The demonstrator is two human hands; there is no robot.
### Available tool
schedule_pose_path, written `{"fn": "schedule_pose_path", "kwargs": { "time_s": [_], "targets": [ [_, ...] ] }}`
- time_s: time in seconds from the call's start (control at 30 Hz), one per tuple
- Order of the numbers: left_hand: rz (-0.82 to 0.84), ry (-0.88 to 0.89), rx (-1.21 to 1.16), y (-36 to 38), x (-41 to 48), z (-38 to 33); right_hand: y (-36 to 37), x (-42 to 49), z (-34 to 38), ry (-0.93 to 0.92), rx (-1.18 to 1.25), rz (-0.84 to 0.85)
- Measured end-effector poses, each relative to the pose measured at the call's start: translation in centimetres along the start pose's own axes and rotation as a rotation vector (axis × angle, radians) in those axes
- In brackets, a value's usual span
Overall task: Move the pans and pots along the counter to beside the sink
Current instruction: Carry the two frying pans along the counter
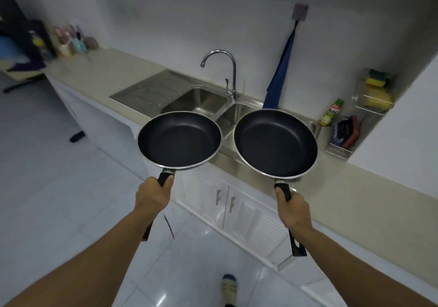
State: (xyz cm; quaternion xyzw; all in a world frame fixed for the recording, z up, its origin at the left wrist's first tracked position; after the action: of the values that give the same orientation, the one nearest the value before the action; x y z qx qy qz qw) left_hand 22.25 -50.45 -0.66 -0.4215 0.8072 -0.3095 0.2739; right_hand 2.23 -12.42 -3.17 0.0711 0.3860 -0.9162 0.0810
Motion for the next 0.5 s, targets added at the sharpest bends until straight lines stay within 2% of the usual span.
{"fn": "schedule_pose_path", "kwargs": {
  "time_s": [0.2, 0.5],
  "targets": [
    [-0.075, -0.089, -0.074, -4.1, 7.0, 1.6, 7.3, 5.3, 8.6, -0.074, 0.019, 0.089],
    [-0.169, -0.179, -0.074, -8.8, 18.9, 0.4, 16.9, 15.3, 21.0, -0.164, -0.015, 0.235]
  ]
}}
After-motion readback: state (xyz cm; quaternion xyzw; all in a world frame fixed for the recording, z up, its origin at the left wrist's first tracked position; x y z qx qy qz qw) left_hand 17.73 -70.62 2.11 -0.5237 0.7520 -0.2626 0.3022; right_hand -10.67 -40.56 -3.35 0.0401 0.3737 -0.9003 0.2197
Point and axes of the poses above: each hand's wrist, its own x-axis towards the middle knuckle, its own y-axis out of the palm, z = x × y, the point moved 8 cm from there along x, towards the middle knuckle, and after that the axes turned 5 degrees about -x, right-handed, at the moved point
